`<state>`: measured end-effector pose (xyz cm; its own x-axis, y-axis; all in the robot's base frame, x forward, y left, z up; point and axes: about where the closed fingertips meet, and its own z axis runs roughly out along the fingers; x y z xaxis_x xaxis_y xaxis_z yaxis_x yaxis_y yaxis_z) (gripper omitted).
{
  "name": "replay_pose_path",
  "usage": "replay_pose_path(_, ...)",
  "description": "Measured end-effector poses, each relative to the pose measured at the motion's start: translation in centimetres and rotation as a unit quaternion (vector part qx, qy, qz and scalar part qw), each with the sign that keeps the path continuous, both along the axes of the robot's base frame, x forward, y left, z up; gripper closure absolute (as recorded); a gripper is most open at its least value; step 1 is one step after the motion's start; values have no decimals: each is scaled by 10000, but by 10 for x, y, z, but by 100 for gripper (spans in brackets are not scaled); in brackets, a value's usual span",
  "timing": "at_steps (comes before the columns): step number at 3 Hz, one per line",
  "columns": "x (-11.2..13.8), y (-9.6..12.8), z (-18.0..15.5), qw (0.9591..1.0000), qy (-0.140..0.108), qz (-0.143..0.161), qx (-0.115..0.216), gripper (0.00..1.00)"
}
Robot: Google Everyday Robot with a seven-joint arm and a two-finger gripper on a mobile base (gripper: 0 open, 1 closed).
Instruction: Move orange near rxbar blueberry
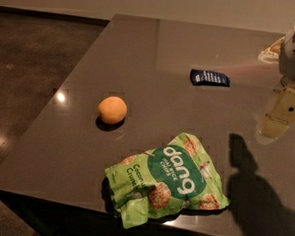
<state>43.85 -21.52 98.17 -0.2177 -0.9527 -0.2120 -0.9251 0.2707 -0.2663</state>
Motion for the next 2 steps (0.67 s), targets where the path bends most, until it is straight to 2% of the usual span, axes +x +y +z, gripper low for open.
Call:
replay_pose_path(1,0,0,0,10000,-1,0,0,0)
replay_pose_path(2,10,15,-4,9993,121,-8,363,0)
